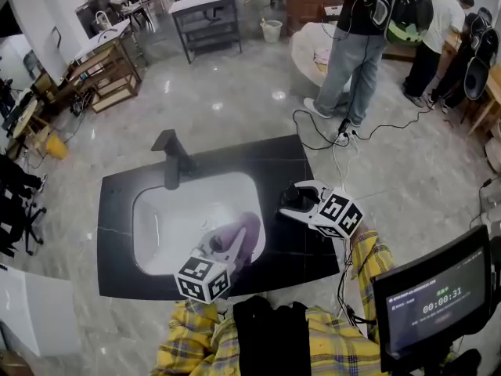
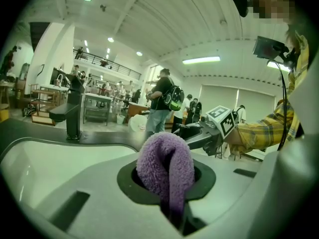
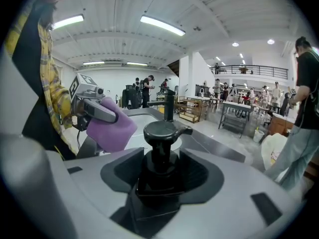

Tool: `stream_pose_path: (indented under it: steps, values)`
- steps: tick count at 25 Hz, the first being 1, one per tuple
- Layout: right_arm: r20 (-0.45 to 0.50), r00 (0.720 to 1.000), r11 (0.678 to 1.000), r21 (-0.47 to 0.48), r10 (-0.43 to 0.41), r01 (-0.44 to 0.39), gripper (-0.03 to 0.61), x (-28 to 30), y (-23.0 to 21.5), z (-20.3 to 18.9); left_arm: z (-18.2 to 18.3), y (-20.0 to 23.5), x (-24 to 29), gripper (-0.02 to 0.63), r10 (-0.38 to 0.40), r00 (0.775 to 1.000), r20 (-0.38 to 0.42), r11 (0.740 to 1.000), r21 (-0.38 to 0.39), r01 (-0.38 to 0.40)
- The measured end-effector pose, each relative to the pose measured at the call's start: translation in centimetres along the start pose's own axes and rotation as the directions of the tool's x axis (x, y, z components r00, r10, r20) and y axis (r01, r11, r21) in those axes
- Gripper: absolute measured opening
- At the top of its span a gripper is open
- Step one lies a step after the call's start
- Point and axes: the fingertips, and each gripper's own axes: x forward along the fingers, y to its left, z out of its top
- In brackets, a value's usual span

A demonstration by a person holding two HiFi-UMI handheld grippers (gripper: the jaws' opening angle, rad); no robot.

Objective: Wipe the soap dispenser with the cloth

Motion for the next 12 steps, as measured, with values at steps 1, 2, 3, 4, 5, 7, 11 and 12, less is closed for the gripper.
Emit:
stream_pose_path:
  steps: [1, 2, 3, 4, 5, 7, 11, 12]
  values:
    - [-0.002, 1.0, 1.0, 0.008, 0.002, -0.002, 0.213, 0.2, 0.0, 0.0, 0.0, 0.2, 0.0, 0.043, -0.001, 1.0, 0.0, 1.0, -0.003, 0.001]
    - [-0.001, 1.0, 1.0, 0.018, -0.002, 0.002, 0.213, 0.3, 0.0, 0.0, 0.0, 0.3, 0.1, 0.043, -0.003, 1.0, 0.001, 1.0, -0.007, 0.003]
    - [0.001, 1.0, 1.0, 0.029, -0.011, 0.011, 0.213, 0.4, -0.2, 0.0, 0.1, 0.3, 0.3, 0.043, -0.005, 1.0, 0.003, 1.0, -0.01, 0.005]
    - [0.003, 1.0, 0.999, 0.04, -0.024, 0.024, 0.213, 0.4, -0.4, 0.0, 0.2, 0.3, 0.5, 0.043, -0.008, 1.0, 0.003, 1.0, -0.012, 0.008]
    - [0.006, 0.999, 0.998, 0.05, -0.042, 0.042, 0.212, 0.4, -0.6, 0.0, 0.3, 0.3, 0.8, 0.043, -0.01, 1.0, 0.004, 1.0, -0.012, 0.01]
    - [0.016, 0.996, 0.993, 0.077, -0.088, 0.087, 0.212, 0.4, -1.0, 0.1, 0.4, 0.1, 1.2, 0.043, -0.015, 1.0, 0.003, 1.0, -0.011, 0.015]
    - [0.036, 0.977, 0.969, 0.146, -0.208, 0.201, 0.212, 0.3, -1.5, -0.1, 0.2, -0.4, 1.8, 0.043, -0.036, 0.999, -0.003, 0.999, -0.006, 0.036]
    - [0.037, 0.97, 0.959, 0.164, -0.239, 0.23, 0.212, 0.2, -1.7, -0.1, 0.2, -0.5, 2.0, 0.043, -0.04, 0.999, -0.005, 0.999, -0.003, 0.04]
